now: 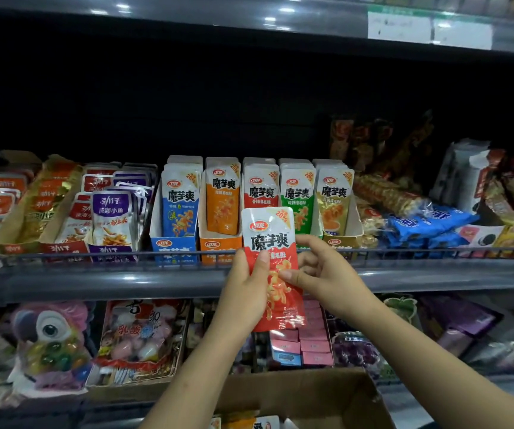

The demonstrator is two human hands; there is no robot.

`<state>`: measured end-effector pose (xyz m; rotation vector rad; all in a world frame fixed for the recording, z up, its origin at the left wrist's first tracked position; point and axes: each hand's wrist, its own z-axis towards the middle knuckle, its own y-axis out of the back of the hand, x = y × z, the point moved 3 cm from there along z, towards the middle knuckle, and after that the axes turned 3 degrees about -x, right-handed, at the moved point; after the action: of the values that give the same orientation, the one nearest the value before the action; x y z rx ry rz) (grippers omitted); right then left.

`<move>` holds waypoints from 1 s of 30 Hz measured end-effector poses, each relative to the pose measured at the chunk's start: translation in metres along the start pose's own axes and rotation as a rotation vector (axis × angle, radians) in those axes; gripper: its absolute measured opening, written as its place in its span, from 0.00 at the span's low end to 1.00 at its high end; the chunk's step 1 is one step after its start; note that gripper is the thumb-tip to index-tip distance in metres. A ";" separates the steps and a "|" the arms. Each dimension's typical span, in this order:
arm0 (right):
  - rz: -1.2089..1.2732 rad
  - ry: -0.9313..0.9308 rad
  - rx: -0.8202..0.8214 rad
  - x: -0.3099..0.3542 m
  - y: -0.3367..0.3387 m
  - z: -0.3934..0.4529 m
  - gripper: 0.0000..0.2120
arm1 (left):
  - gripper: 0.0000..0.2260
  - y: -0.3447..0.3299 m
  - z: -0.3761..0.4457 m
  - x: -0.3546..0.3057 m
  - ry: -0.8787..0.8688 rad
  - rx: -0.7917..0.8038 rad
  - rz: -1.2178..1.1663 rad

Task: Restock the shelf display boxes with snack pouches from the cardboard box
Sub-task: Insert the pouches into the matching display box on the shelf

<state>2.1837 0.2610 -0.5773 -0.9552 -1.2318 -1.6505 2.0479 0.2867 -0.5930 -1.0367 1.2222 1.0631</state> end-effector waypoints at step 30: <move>-1.078 0.424 -0.181 -0.055 -0.004 0.040 0.28 | 0.25 -0.009 0.164 -0.041 -0.218 -0.178 0.916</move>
<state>2.2027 0.3109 -0.6203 0.0841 -1.3832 -2.6349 2.0872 0.4430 -0.5413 -0.4299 1.4643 1.9547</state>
